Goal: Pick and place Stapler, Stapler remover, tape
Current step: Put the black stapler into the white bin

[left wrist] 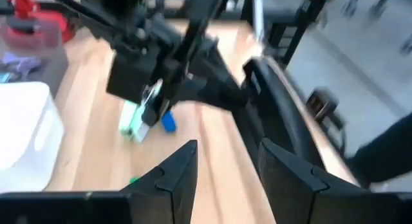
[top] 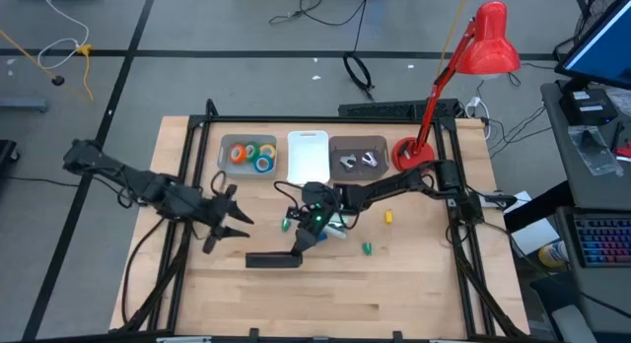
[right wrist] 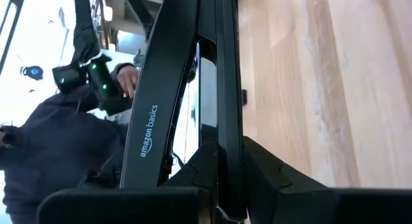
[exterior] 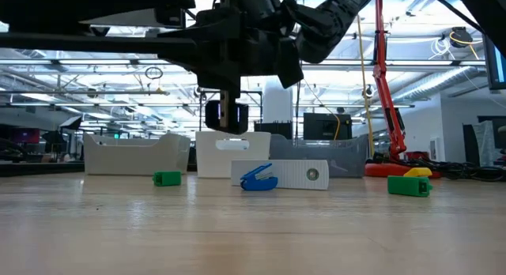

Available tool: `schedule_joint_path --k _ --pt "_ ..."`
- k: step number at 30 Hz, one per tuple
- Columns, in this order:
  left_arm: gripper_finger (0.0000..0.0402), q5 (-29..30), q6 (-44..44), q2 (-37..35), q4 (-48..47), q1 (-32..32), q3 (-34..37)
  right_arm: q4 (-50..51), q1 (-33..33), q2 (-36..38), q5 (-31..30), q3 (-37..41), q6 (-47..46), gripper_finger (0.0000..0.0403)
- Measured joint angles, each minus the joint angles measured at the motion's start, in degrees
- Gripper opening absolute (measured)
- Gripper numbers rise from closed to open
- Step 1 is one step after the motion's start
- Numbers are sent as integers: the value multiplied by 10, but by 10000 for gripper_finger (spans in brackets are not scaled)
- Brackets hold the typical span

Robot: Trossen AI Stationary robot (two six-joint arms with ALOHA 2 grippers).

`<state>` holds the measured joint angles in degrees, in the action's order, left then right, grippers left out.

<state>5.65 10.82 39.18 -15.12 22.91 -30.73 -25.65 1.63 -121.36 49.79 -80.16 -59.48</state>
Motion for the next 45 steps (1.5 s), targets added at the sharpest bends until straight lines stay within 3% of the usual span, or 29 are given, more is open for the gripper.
schedule_joint_path --k 7,13,22,30,33,39,45 --pt "163 9 -2 94 -121 12 -106 1 -2 0 0 0 1 35" --pt "163 5 5 139 -151 20 -160 2 -3 0 0 0 4 35" --pt "163 -72 110 148 -168 23 -168 2 -3 0 0 0 17 35" --pt "166 -71 106 148 -169 23 -168 2 -3 0 0 0 18 35" --pt "187 -77 101 148 -169 23 -168 2 -3 0 0 0 17 35" --pt "274 -79 99 148 -172 23 -168 2 -3 0 0 0 17 35" --pt "335 -86 185 148 -145 23 -168 2 -3 0 -1 0 17 35"
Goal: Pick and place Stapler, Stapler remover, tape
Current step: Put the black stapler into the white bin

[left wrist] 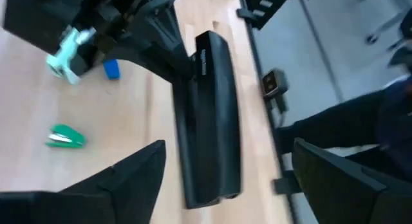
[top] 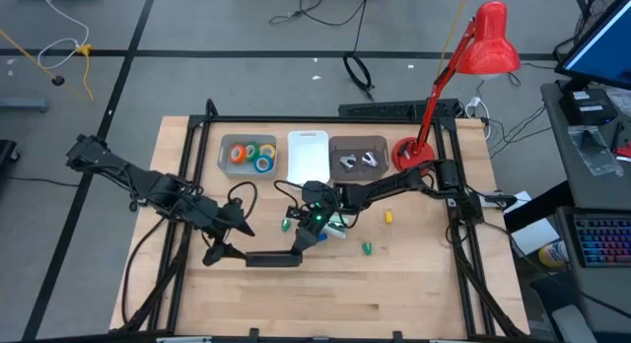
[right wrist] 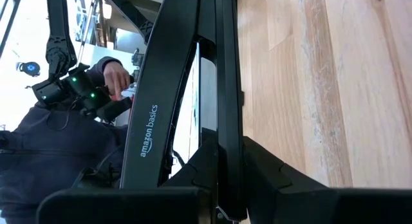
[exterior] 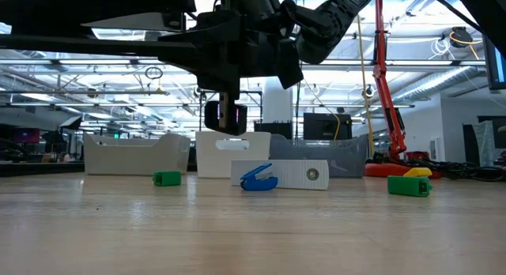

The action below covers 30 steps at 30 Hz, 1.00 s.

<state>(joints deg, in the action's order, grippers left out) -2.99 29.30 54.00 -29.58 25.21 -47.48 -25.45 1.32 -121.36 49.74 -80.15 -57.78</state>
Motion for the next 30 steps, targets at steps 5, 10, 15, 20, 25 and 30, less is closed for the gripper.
schedule_joint_path --k 5,10,15,20,25,30 --pt "358 -16 33 0 9 -4 0 0 0 0 0 0 0 35" --pt "367 -26 84 0 17 -19 0 0 0 0 0 0 1 35" --pt "368 -31 65 25 27 -14 0 0 -1 0 -1 0 1 35" --pt "365 -65 55 80 24 -13 -1 0 -2 0 -1 0 1 35" --pt "371 -53 19 131 -42 -14 -53 1 -2 0 -2 0 0 35" --pt "369 5 -13 190 -154 -16 -116 3 -3 0 -2 0 -1 35"
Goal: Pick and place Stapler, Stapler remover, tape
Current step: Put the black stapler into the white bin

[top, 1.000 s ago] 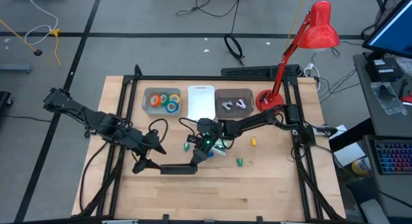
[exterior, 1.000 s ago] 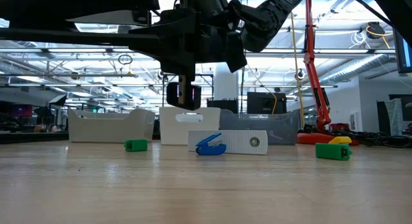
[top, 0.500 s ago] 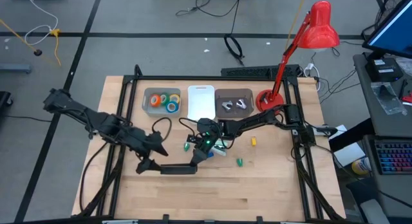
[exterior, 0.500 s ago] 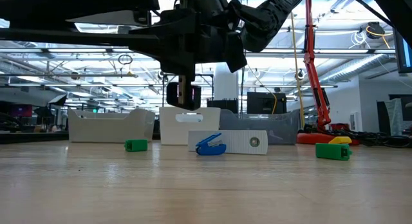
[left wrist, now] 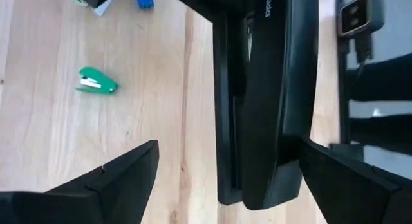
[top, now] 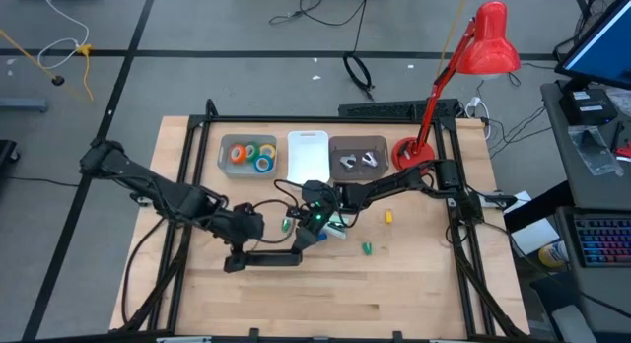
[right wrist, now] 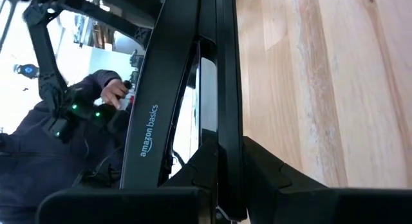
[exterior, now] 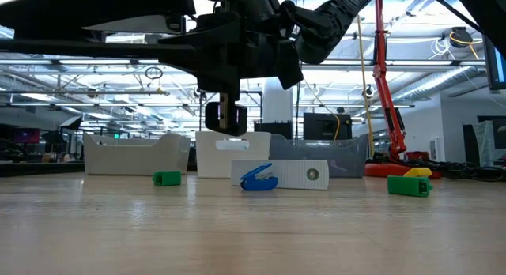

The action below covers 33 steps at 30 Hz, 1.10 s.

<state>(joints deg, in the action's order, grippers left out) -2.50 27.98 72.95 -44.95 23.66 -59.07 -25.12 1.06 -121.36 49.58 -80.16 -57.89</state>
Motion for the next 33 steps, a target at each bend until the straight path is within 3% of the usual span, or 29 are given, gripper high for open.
schedule_joint_path --k 10,25,33 --pt "373 1 -37 81 -15 0 -59 -4 -4 -1 -2 0 -14 35" --pt "375 -5 -48 103 -22 -9 -61 -4 -4 -1 -3 0 -14 35" --pt "338 14 -46 103 -38 -9 -61 -4 -4 -1 -8 0 -17 35"
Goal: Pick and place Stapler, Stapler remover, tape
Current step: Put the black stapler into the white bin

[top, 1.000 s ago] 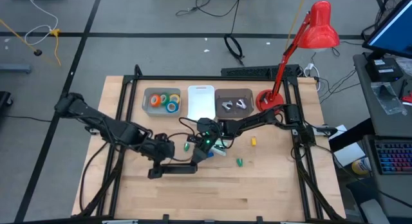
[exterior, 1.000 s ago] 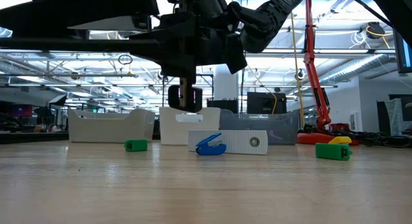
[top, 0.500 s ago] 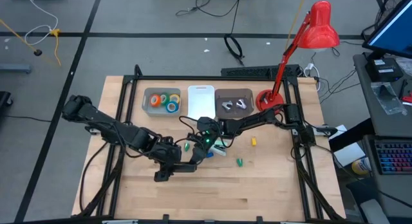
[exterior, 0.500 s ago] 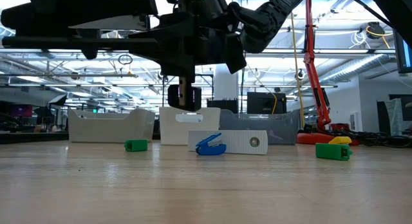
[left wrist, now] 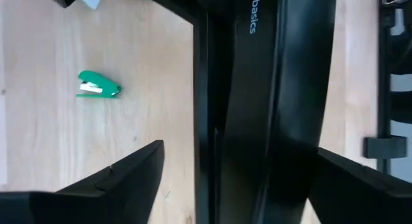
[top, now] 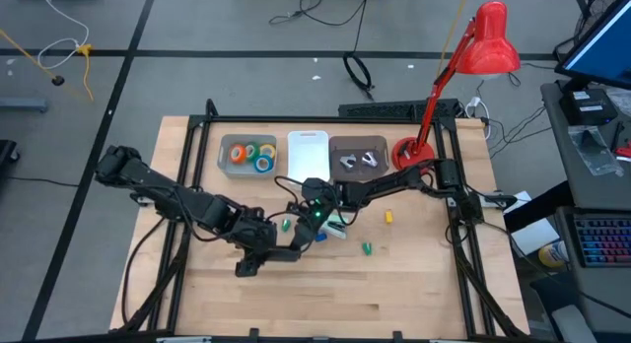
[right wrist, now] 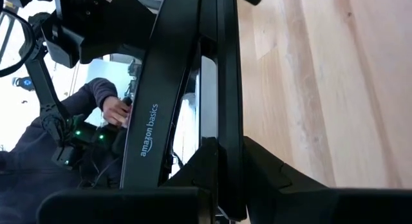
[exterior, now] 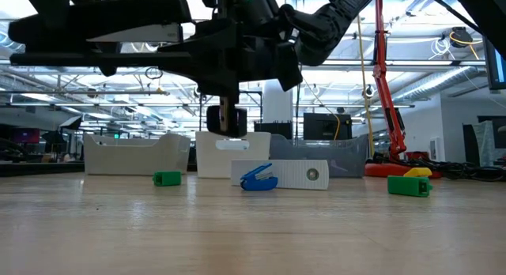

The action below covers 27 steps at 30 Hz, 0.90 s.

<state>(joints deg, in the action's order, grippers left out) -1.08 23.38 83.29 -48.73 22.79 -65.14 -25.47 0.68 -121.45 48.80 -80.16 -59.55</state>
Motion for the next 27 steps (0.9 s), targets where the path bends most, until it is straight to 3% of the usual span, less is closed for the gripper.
schedule_joint_path --k 12,27 --pt "153 20 -2 -1 -12 1 0 0 -1 0 4 1 -35 35" --pt "152 12 1 -1 -37 15 0 -8 -7 0 -25 1 -25 66"
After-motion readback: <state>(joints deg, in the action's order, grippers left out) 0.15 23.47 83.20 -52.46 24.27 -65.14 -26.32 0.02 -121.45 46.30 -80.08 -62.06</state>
